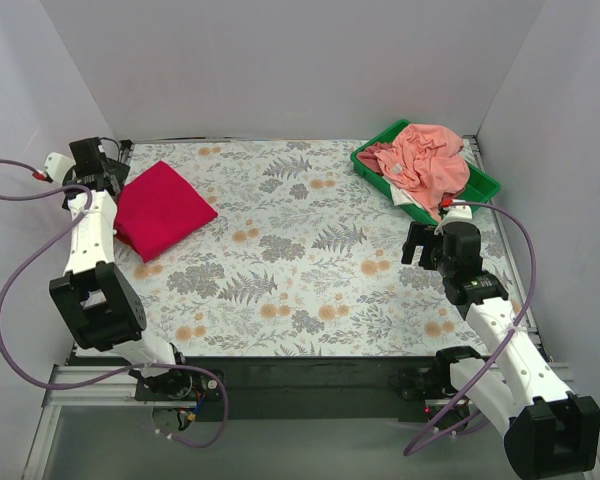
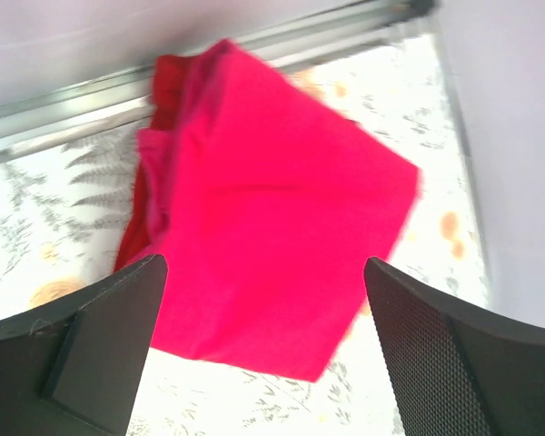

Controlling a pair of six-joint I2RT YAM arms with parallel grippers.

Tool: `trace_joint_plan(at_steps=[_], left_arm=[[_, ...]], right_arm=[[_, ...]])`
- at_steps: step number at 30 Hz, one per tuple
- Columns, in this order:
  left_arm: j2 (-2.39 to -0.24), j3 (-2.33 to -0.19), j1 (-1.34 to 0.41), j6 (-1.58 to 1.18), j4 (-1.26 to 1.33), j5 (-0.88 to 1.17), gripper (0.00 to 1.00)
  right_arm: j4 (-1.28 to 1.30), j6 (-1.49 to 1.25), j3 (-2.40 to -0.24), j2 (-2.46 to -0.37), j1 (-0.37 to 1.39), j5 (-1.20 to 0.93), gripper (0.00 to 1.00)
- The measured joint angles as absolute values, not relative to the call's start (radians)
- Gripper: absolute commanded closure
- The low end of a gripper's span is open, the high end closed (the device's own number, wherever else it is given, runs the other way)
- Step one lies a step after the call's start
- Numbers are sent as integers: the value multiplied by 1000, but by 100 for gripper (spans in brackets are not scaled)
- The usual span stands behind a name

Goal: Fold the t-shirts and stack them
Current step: Neatly place the folded tshirt to the corner

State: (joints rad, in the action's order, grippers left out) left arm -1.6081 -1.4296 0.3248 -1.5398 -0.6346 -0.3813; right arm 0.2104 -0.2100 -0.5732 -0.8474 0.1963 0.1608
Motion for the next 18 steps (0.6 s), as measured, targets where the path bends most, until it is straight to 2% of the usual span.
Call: trace_joint_plan(at_steps=[4, 9, 18], left_arm=[[-1596, -1427, 319, -1493, -554, -288, 9], [-1697, -1386, 315, -1457, -466, -196, 8], [-1805, -1266, 313, -1473, -476, -293, 7]], right_arm=[[211, -210, -573, -841, 196, 154, 2], [210, -209, -573, -838, 196, 142, 2], [210, -209, -573, -859, 196, 119, 2]])
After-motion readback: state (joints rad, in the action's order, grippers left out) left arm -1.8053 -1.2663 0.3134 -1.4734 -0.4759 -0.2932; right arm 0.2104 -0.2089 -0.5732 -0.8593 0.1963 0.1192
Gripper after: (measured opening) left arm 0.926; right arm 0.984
